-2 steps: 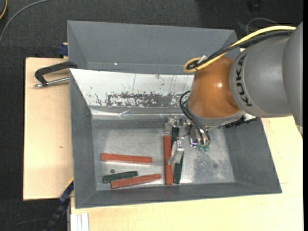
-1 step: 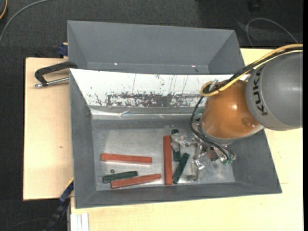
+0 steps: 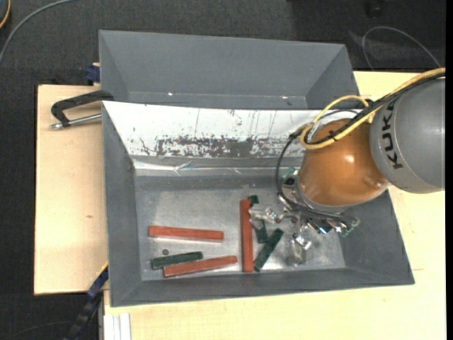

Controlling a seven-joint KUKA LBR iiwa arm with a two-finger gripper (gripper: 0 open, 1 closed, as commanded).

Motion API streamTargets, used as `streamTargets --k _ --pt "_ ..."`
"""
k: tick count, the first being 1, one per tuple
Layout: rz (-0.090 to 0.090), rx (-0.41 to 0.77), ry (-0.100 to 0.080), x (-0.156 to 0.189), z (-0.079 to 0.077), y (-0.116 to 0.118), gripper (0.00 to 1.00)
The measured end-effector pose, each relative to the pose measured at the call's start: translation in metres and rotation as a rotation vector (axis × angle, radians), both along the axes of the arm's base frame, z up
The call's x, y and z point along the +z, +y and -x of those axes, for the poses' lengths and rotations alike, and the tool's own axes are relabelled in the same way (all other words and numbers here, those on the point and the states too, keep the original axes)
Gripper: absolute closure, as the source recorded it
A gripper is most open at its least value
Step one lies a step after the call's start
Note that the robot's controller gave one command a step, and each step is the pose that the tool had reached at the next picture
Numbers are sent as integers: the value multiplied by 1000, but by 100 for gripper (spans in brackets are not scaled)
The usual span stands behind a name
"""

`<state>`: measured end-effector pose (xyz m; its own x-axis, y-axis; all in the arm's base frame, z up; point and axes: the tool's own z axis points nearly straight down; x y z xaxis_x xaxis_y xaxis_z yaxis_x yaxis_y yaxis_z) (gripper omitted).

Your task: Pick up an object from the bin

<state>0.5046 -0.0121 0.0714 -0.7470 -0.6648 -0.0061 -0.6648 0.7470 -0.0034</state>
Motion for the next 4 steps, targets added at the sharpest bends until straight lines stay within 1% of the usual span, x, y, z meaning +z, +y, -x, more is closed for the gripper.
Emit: streamTargets --k 1,2,3,4 --pt "-1 0 -5 2 -2 1 100" --pt "7 14 0 2 3 76 100" --pt "1 317 -1 1 -5 113 100" --pt "-3 330 -3 3 -32 197 100"
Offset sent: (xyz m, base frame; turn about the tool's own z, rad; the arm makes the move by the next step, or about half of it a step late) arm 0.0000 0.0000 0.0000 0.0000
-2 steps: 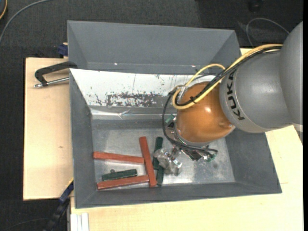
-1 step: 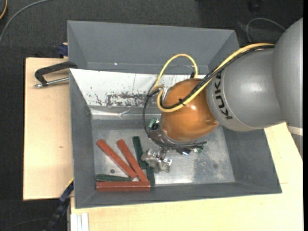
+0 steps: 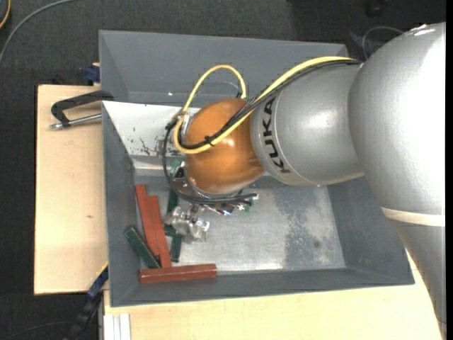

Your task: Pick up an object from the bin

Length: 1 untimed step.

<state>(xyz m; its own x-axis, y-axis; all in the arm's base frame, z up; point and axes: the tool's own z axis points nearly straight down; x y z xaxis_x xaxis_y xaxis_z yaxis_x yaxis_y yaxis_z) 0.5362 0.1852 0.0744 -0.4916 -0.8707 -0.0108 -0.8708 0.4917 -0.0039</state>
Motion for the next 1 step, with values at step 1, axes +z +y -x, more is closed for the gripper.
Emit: streamTargets --k 1 --pt "25 -1 14 18 -15 36 100"
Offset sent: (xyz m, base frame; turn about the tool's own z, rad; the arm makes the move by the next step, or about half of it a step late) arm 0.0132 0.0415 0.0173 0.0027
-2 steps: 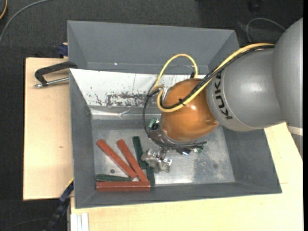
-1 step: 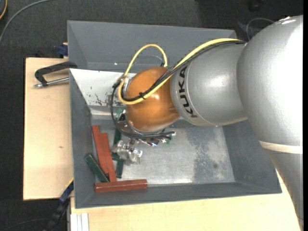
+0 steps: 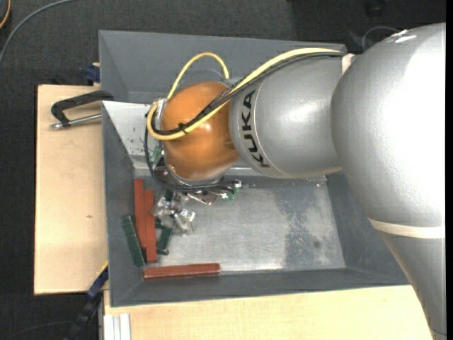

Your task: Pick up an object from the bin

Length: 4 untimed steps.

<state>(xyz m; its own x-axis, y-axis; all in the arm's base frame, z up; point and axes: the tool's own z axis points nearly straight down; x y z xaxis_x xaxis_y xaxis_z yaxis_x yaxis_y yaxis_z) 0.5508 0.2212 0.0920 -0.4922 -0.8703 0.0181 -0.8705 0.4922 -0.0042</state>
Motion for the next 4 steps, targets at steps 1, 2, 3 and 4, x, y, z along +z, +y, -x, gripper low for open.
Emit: streamTargets --k 1,2,3,4 --pt "-5 61 2 -10 -7 7 100" --pt "-24 75 -16 47 -8 4 100" --pt "-23 76 -10 43 -6 4 0" --pt "-23 397 -7 -21 -33 -14 0"
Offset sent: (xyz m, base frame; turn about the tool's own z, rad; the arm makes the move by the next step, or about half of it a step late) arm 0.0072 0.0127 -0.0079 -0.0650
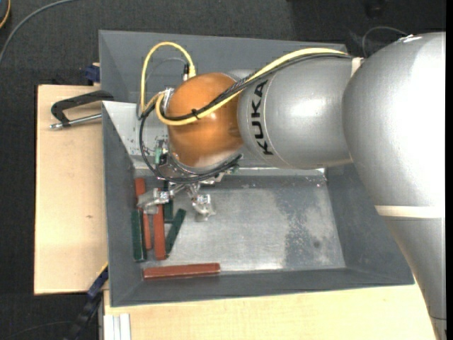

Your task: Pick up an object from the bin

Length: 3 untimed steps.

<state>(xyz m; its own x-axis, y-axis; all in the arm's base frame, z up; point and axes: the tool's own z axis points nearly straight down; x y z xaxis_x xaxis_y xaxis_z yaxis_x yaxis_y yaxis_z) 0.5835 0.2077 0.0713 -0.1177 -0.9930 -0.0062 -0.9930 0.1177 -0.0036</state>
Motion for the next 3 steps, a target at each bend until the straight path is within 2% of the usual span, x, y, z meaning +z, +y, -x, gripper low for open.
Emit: streamTargets --k 1,2,3 --pt "-1 0 -5 5 -2 0 100" --pt "-1 2 -9 123 21 -6 100" --pt "-1 -41 -9 184 6 -14 100"
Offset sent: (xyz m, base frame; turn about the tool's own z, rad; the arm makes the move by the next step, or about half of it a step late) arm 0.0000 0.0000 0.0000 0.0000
